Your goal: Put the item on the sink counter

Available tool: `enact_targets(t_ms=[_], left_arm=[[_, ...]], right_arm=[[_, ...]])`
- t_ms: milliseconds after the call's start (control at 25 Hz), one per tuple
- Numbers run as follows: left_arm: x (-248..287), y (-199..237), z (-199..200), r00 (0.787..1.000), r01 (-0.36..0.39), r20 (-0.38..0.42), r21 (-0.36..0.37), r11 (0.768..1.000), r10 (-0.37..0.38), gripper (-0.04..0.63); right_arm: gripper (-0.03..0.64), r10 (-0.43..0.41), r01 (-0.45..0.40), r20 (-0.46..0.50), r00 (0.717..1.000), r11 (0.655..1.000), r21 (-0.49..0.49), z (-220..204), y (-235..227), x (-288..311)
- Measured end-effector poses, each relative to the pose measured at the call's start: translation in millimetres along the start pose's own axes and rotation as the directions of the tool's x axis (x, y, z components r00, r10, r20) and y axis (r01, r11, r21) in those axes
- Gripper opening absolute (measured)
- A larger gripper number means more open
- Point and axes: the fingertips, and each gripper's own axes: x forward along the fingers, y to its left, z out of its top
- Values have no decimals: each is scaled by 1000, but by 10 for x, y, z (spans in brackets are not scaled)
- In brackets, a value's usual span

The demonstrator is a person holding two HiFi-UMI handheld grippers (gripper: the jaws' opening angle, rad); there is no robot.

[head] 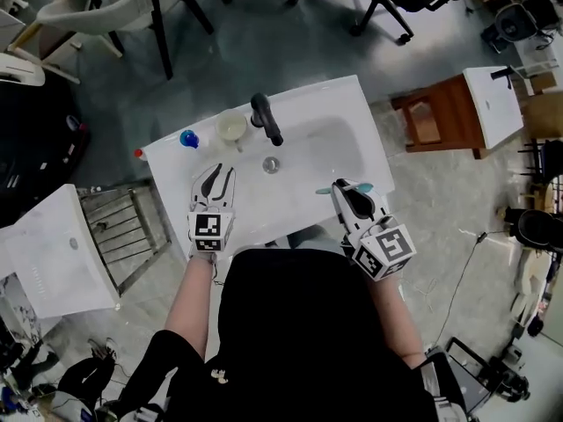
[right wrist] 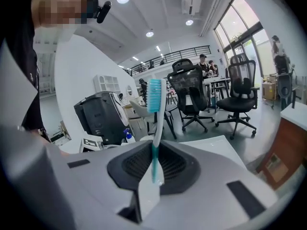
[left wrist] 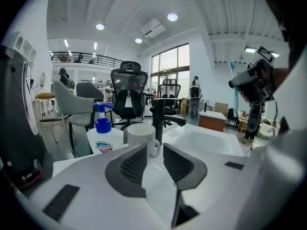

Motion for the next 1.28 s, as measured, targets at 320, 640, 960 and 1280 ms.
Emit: enact_targets(t_ms=[320, 640, 960, 1280], left_arm=[[-573, 115, 109, 995, -101, 17, -26, 995, 102, 48], [-939, 214, 98, 990, -142, 14, -70, 987, 143, 32], [-1230, 342, 100, 982, -188, 3, -78, 979, 189, 32], [-1438, 387, 64, 976, -217, -8, -94, 972, 217, 32]], right_arm=[[54, 137, -137, 3, 991, 990, -29, 185, 242, 389], [54, 221, -221, -13, 975, 975, -35, 147, 624, 798], [54, 276, -277, -12, 961, 959, -60, 130, 931, 1276], [54, 268, -264, 29, 963, 960, -96, 280, 1128, 1780]])
